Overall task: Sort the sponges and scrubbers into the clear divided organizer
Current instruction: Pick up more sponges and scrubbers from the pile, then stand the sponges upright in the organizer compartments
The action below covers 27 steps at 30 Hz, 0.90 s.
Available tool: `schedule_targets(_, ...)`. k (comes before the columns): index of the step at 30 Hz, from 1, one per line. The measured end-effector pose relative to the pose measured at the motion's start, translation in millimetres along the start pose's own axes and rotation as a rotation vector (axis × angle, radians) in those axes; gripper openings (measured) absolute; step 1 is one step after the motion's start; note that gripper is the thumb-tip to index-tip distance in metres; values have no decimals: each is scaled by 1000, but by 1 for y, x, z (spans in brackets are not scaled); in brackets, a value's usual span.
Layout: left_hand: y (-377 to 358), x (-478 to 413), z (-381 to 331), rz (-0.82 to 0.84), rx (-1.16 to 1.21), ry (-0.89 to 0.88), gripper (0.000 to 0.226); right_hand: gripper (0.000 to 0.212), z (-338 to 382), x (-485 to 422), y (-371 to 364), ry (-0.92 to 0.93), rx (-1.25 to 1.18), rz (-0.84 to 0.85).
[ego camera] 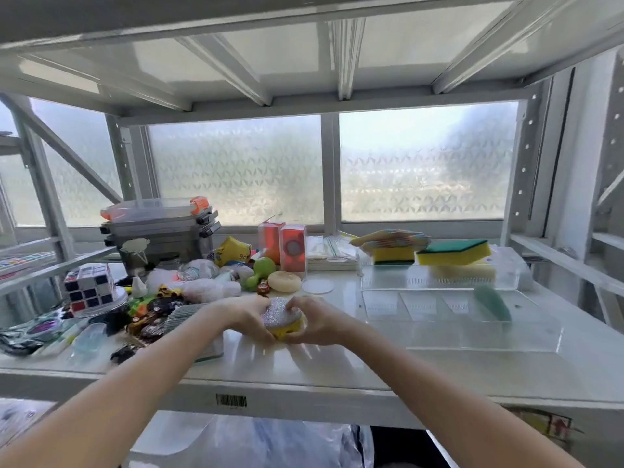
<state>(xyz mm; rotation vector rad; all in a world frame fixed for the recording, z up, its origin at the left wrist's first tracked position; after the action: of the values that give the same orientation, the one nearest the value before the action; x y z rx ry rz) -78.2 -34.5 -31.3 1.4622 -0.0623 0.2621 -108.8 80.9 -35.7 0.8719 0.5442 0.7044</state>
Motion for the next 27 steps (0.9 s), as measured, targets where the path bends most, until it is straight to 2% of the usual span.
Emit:
schedule_targets(2, 1, -8, -17, -110, -23, -59, 54, 53, -16, 1, 10, -9, 34, -96)
schedule_targets(4, 5, -4, -22, -158, -24, -97, 43, 43, -16, 2, 14, 32, 72, -158)
schedule_targets(7, 29, 10, -23, -294, 136, -181, 24, 25, 6, 17, 38, 149, 23, -281)
schedule_targets(9, 61, 25, -33, -479, 338, -272, 27, 16, 10, 36, 77, 201, -30, -403)
schedule_targets(11, 92, 33, -57, -611, 538, -396, 29, 18, -2, 64, 124, 183, -62, -473)
schedule_targets(14, 115, 24, -96, -693, 532, -459, 22, 21, -34, 117, 187, 64, -42, -508)
schedule_targets(17, 116, -4, -105, -704, 387, -392, 21, 26, -70, 160, 232, -90, 53, -588)
schedule_targets(21, 92, -46, -79, -578, 249, -196, 21, 31, -111, 182, 241, -295, 215, -536)
schedule_targets(27, 59, -80, -27, -438, 67, 103, 23, 31, -122, 174, 222, -358, 382, -517)
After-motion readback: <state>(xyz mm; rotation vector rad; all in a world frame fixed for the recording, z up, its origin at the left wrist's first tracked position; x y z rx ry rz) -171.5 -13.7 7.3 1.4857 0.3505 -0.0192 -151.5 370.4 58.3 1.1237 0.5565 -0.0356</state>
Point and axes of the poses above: each hand's wrist, its own x-axis away from the middle knuckle, its own y-axis out of the back of the hand, z = x × y, the point moved 8 cm from there along -x, towards the middle knuckle, and after that the axes turned 11 degrees about -x, right-handed, at the moved point
